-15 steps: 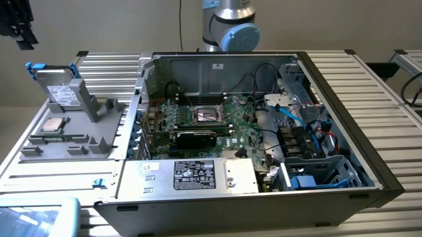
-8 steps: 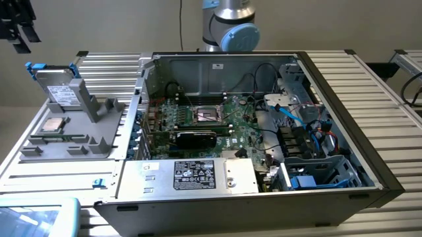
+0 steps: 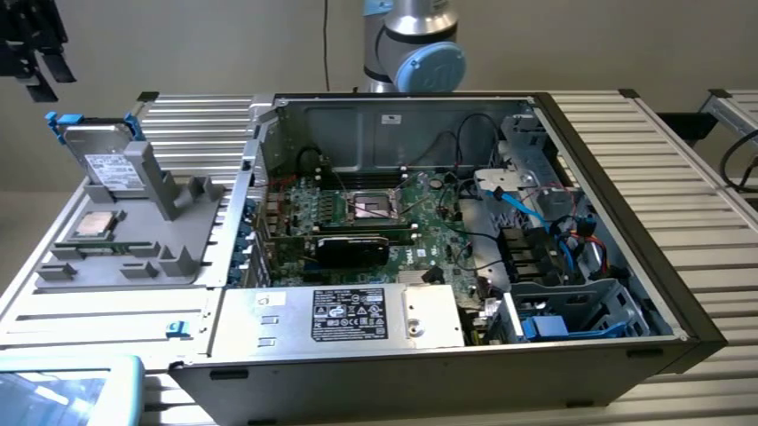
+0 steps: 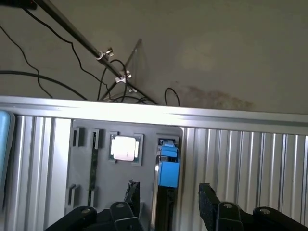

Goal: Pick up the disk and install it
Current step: 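Pick up the disk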

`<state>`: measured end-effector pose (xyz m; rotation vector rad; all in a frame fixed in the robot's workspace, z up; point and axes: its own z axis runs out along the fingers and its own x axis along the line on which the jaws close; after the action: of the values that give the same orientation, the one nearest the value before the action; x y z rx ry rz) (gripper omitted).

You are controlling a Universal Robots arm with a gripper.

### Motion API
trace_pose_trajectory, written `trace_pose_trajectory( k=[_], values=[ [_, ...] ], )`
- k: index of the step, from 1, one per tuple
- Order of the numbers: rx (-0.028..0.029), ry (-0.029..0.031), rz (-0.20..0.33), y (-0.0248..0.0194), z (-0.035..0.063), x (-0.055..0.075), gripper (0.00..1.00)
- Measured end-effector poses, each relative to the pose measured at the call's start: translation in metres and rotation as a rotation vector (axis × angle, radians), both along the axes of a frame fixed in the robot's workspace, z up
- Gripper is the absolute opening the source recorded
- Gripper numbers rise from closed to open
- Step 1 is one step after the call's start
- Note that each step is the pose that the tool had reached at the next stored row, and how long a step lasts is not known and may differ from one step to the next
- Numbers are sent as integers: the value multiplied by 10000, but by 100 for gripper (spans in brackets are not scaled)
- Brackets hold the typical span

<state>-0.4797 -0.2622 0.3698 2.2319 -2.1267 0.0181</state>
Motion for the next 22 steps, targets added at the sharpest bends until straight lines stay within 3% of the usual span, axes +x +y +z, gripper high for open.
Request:
trace_pose_trajectory(
  k=[6,11,22],
  values=[
    [-9,-127,-117,1,-82,-42,60],
    [-11,-127,-225,0,-172,-45,60],
    [-6,-127,-486,-47,-373,-9,60]
  ],
)
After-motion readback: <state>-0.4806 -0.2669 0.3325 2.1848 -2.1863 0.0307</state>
